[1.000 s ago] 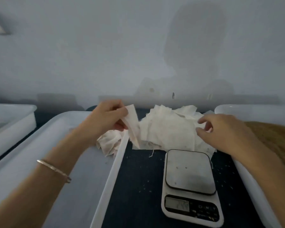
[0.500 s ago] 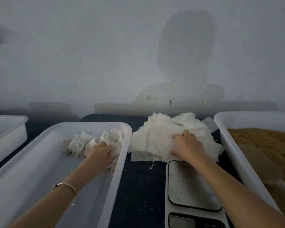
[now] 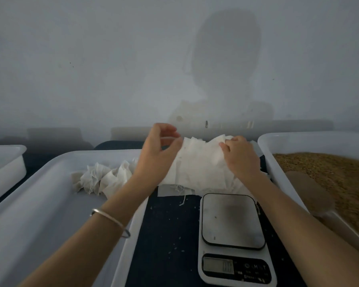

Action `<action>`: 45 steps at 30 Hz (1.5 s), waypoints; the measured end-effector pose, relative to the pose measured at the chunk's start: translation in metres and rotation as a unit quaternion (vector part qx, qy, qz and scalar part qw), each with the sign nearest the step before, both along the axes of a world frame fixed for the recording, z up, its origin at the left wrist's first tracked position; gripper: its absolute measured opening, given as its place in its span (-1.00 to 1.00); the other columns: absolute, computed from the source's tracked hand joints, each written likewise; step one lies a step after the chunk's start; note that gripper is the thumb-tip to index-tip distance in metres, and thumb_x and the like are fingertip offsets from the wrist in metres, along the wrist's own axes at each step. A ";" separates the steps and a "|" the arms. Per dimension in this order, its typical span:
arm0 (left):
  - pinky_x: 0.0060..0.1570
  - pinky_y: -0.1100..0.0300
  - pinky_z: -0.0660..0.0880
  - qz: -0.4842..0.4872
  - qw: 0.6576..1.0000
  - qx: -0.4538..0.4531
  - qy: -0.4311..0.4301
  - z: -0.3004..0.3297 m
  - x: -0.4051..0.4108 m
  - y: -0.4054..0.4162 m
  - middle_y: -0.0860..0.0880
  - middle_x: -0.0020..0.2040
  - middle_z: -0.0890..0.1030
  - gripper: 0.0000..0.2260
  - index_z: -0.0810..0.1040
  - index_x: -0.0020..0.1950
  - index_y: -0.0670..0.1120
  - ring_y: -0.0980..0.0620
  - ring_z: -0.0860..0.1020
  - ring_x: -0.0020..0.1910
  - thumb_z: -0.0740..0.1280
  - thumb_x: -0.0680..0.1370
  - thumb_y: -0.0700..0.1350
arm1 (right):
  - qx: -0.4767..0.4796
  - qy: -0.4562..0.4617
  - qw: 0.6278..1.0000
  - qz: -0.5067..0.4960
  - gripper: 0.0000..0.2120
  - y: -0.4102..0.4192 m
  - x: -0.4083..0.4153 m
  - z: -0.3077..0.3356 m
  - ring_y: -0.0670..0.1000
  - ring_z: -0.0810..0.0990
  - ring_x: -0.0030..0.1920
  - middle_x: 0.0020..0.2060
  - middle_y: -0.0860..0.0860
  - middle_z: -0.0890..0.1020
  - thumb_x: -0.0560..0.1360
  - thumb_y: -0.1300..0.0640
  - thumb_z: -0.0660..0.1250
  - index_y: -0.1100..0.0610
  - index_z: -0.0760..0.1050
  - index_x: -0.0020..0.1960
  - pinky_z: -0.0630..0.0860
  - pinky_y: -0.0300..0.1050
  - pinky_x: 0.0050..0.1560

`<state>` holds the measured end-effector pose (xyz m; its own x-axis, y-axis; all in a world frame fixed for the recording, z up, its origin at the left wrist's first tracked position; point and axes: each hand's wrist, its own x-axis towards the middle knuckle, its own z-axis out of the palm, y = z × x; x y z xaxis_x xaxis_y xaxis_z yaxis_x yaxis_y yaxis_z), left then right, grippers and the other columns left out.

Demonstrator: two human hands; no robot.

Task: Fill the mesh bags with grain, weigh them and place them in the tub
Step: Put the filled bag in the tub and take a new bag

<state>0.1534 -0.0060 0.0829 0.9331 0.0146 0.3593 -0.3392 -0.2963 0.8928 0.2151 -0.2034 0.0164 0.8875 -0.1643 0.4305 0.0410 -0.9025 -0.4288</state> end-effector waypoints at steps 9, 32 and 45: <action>0.15 0.11 0.54 -0.127 0.953 -0.135 0.241 -0.028 -0.056 -0.091 0.16 0.14 0.54 -0.45 0.34 0.35 0.03 0.17 0.56 0.08 0.44 0.44 0.14 | 0.480 -0.112 0.869 0.046 -0.57 -0.005 -0.103 0.042 -0.12 0.34 -0.52 -0.59 -0.05 0.41 0.54 -0.03 0.32 0.20 0.43 -0.41 0.27 -0.34 -0.48; -0.06 0.27 0.57 -0.174 0.969 -0.138 0.110 -0.047 -0.092 -0.062 -0.12 -0.08 0.70 -0.86 0.65 0.04 -0.17 -0.04 0.67 -0.04 0.33 0.54 -0.20 | 0.159 -0.125 0.967 0.158 -0.70 -0.013 -0.184 0.020 -0.15 0.58 0.03 0.05 -0.02 0.59 0.51 0.09 0.35 0.13 0.58 0.22 0.57 -0.24 0.01; -0.51 0.27 0.37 0.075 0.993 -0.085 -0.016 -0.051 -0.096 -0.046 0.06 -0.50 0.44 -0.62 0.41 -0.38 -0.08 0.04 0.38 -0.51 0.39 0.38 0.20 | 0.165 -0.124 0.967 0.152 -0.71 -0.006 -0.191 0.016 -0.15 0.58 0.03 0.04 -0.05 0.60 0.57 0.17 0.29 0.16 0.53 0.27 0.55 -0.28 0.03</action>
